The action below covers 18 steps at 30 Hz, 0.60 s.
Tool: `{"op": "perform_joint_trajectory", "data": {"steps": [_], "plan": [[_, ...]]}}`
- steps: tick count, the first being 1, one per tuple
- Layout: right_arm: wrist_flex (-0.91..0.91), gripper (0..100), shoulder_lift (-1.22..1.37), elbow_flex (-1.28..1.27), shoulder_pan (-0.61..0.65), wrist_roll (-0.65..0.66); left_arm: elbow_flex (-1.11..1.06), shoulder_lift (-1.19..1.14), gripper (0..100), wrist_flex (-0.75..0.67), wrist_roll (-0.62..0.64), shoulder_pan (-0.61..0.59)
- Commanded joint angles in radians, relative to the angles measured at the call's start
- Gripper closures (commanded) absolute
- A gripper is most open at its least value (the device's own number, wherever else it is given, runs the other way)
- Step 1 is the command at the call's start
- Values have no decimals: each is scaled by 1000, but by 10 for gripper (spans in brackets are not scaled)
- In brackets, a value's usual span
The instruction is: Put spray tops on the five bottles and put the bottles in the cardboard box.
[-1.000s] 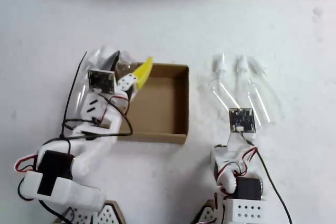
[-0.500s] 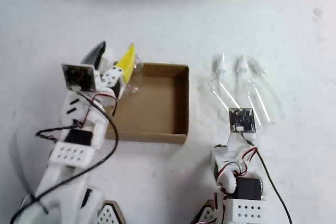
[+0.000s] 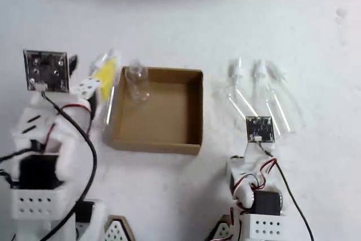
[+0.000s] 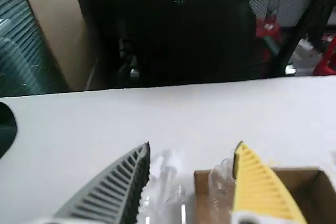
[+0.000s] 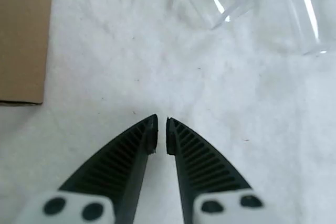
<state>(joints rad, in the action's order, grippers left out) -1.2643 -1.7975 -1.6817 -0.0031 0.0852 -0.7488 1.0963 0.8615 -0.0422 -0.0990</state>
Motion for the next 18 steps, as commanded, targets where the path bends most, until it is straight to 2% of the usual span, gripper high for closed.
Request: {"op": "perform_joint_trajectory", "data": {"steps": [1, 7, 13, 18], "plan": [[-4, 984, -7, -8, 10, -9, 206, -117, 762, 176, -120, -90], [-4, 984, -7, -8, 10, -9, 463, -449, 762, 327, -121, -171], [-4, 984, -7, -8, 10, -9, 799, -865, 762, 605, -123, -165], [-4, 984, -7, -8, 10, -9, 1114, -1184, 762, 752, -123, -182]]}}
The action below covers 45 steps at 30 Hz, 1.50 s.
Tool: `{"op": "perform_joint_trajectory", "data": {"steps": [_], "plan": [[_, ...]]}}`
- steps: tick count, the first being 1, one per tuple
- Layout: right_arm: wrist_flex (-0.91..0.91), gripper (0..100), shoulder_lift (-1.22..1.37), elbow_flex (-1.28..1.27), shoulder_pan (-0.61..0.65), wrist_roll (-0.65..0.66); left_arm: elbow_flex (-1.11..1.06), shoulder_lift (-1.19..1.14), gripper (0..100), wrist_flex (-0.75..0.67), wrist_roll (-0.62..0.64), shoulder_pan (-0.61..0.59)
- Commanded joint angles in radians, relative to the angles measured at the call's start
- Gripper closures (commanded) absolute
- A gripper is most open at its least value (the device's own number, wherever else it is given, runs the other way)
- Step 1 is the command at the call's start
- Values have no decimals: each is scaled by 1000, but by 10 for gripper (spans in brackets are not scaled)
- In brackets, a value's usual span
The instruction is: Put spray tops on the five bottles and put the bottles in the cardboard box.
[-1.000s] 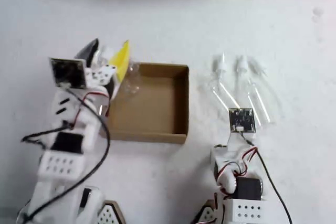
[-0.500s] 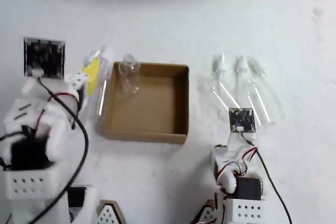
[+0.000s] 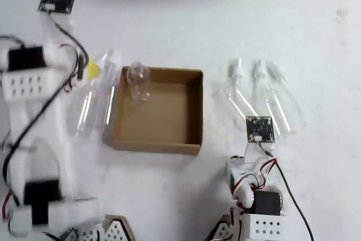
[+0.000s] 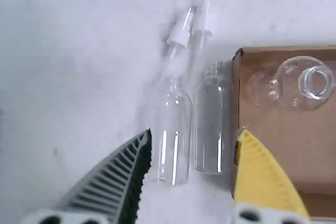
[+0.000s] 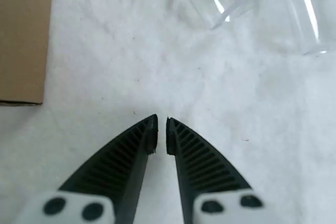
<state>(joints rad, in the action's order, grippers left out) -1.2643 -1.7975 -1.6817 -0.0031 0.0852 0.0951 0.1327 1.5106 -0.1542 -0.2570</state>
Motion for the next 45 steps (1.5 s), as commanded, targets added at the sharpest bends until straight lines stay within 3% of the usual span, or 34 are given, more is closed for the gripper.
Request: {"op": "perform_joint_trajectory", "data": {"steps": [1, 10, 21, 45], "plan": [[-4, 984, -7, -8, 10, -9, 324, -280, 762, 123, -11, -30], [-4, 984, -7, -8, 10, -9, 707, -740, 763, 157, -3, -38], [-4, 984, -7, -8, 10, -9, 962, -1021, 763, 218, -3, -74], [-4, 984, -7, -8, 10, -9, 993, -1159, 774, 247, -12, -81]]}}
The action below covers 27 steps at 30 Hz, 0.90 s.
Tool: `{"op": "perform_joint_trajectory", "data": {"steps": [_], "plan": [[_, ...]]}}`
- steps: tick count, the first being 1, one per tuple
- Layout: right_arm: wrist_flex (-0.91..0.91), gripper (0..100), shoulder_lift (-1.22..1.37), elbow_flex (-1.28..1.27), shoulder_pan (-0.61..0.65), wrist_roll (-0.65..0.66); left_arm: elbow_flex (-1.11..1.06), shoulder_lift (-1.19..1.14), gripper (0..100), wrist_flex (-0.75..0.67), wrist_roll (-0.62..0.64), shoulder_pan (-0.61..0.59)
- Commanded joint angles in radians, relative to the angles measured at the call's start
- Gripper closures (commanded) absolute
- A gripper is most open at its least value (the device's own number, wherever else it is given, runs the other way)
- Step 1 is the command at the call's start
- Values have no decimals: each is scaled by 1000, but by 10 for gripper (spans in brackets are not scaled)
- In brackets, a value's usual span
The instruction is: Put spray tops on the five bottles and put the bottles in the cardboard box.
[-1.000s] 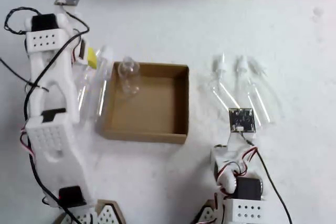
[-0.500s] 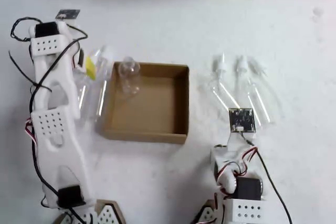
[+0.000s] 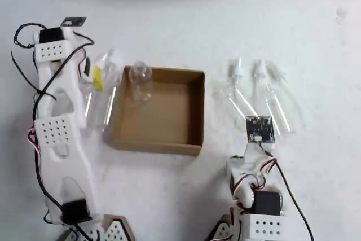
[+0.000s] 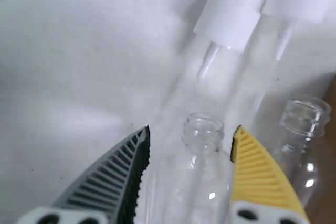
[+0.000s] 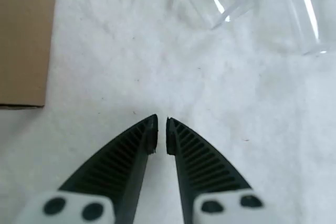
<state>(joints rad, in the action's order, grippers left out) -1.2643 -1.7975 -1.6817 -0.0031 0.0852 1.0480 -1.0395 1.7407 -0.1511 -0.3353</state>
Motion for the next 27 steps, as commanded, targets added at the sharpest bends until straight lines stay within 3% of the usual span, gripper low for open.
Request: {"op": "perform_joint_trajectory", "data": {"steps": [1, 7, 20, 27], "plan": [[-4, 984, -7, -8, 10, -9, 40, 13, 794, 17, -15, -1], [-4, 984, -7, -8, 10, -9, 41, 13, 984, 15, -15, 31], [-4, 984, -7, -8, 10, -9, 58, 156, 980, 49, -6, 31], [-4, 984, -7, -8, 10, -9, -281, 527, 980, 49, -12, 74]]}}
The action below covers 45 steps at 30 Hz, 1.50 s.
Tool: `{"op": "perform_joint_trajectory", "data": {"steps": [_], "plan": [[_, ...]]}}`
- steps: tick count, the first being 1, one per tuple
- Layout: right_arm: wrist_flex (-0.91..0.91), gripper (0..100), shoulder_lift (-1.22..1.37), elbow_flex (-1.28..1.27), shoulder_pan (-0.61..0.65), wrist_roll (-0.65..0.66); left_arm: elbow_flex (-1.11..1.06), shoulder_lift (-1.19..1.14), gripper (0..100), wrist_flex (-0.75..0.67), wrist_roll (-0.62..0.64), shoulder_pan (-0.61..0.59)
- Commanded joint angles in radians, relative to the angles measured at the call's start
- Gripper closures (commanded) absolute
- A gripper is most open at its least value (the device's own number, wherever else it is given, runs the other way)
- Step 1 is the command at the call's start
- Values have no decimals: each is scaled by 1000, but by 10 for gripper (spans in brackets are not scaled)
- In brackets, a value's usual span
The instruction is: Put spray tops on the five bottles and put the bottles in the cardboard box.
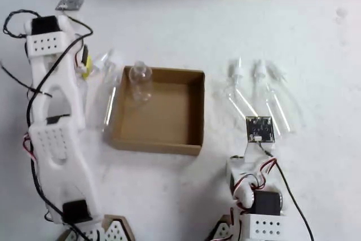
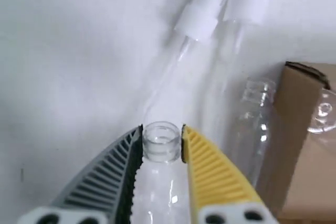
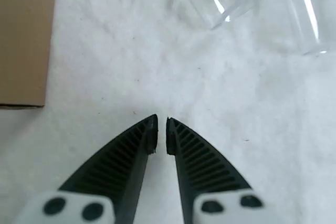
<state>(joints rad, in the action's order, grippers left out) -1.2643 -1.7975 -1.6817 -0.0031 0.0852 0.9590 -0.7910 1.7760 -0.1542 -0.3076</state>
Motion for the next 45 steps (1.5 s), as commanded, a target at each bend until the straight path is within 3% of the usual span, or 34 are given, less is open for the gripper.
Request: {"op": "perform_joint_trajectory", "data": {"steps": [1, 8, 20, 25, 33, 38, 45], "plan": [[-4, 984, -7, -8, 10, -9, -269, 351, 980, 14, -9, 61], [-4, 984, -7, -8, 10, -9, -655, 860, 980, -5, -12, 160], [-4, 984, -7, -8, 10, -9, -1043, 1469, 980, -258, -2, 176], [-4, 984, -7, -8, 10, -9, -1252, 1719, 980, -434, 0, 177], [-4, 984, -7, -8, 10, -9, -1540, 1963, 980, -631, 213, 320], [-4, 984, -7, -8, 10, -9, -1768, 2031, 980, -893, 224, 423], [-4, 984, -7, -8, 10, -9, -2196, 2160, 980, -1315, 222, 432]]}}
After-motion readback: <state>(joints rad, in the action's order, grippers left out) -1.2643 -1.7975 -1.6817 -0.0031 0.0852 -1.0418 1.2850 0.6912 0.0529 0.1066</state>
